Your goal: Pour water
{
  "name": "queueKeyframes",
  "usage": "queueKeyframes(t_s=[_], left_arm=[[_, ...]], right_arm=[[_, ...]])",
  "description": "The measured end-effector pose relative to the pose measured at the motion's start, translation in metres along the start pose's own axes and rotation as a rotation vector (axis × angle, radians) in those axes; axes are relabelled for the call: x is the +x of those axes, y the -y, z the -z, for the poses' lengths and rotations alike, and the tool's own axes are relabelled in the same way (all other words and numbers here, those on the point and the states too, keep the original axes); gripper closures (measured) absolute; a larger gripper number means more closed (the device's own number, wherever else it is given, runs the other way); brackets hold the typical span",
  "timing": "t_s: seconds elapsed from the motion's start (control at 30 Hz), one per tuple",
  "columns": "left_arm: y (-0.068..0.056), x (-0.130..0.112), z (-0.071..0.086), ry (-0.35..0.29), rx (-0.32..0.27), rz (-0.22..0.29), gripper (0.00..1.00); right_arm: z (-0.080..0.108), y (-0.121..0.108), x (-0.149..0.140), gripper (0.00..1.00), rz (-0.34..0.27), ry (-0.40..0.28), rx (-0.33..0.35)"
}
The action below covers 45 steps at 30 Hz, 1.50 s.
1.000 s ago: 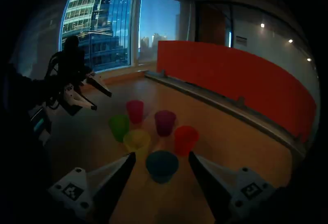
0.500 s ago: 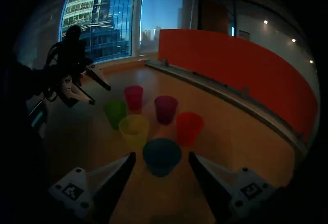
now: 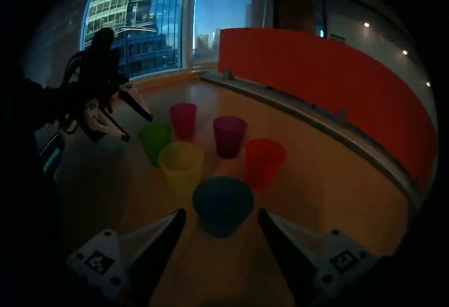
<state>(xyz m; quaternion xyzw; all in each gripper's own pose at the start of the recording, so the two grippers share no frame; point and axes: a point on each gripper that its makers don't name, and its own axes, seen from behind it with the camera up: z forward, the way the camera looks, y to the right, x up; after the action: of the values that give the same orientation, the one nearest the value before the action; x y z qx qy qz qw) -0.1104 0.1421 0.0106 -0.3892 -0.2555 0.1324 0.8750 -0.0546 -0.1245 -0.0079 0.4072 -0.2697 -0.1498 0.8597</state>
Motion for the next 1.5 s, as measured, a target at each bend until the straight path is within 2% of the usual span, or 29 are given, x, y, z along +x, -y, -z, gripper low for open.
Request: queueKeyframes(t_s=[0.97, 1.27, 1.5], left_arm=[[-0.002, -0.014, -0.042, 0.05, -0.041, 0.011, 0.0], [-0.003, -0.011, -0.051, 0.054, -0.055, 0.018, 0.0], [0.002, -0.008, -0.056, 0.054, -0.039, 0.008, 0.01]], right_arm=[[-0.046, 0.002, -0.022, 0.0, -0.002, 0.047, 0.021], [-0.055, 0.0, -0.017, 0.0, -0.005, 0.038, 0.025], [-0.058, 0.0, -0.016, 0.0, -0.008, 0.035, 0.029]])
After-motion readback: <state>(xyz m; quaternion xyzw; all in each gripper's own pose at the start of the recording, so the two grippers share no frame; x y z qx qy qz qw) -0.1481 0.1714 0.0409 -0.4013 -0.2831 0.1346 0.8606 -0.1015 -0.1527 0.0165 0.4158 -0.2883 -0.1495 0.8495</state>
